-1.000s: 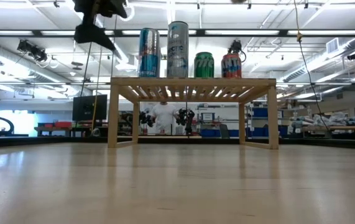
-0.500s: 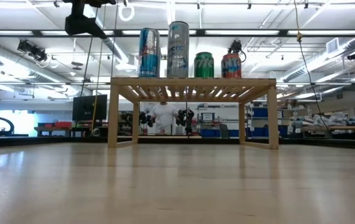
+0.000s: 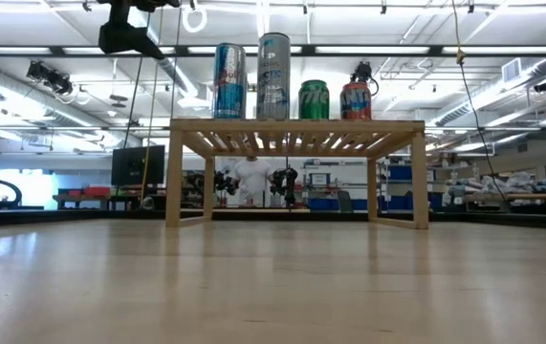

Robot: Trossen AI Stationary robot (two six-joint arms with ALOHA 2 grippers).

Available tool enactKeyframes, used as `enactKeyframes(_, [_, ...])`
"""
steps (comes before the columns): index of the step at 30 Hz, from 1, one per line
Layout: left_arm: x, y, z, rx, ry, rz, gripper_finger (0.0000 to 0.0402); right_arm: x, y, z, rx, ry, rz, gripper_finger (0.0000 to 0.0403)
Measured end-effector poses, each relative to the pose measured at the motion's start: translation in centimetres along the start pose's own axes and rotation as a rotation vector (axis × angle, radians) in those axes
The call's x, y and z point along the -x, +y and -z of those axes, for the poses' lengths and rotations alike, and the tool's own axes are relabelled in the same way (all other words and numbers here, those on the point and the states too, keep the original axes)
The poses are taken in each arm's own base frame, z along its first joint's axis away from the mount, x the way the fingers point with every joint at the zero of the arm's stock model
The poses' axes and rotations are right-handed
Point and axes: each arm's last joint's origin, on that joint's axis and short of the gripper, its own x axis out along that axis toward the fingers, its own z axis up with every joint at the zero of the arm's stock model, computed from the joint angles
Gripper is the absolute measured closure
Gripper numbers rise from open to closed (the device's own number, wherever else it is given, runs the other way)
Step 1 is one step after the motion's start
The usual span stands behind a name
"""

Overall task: Place canned beverage on shelf
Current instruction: Put the green soda can aligned with the other green soda can on the shelf

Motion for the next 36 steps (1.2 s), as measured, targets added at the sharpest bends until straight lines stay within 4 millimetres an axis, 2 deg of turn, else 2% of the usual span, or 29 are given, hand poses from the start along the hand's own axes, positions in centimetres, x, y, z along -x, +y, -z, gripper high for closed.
enactKeyframes(9, [0.0,0.0,0.0,0.0,-0.001,-0.001,0.0028,-1.5,2.0,7.4,-0.085,-0.061,0.007,0.0092])
enactKeyframes(17, [0.0,0.0,0.0,-0.013,-0.001,-0.001,0.0028,-3.7,2.9,11.9,-0.107,-0.139,0.086,0.0092])
enactKeyframes(22, [0.0,0.0,0.0,-0.03,0.0,-0.001,0.0028,-5.9,2.8,13.7,-0.102,-0.103,0.129,0.0092])
enactKeyframes(26, [0.0,0.0,0.0,-0.027,0.002,-0.003,0.0028,-7.6,2.5,14.8,-0.065,-0.106,0.096,0.0092])
enactKeyframes(32, [0.0,0.0,0.0,-0.027,0.005,-0.005,0.0028,-9.3,0.6,16.5,-0.112,-0.144,0.061,0.0092])
enactKeyframes(36, [0.0,0.0,0.1,-0.027,0.006,-0.005,0.0028,-10.1,-0.5,18.0,-0.162,-0.128,0.103,0.0092])
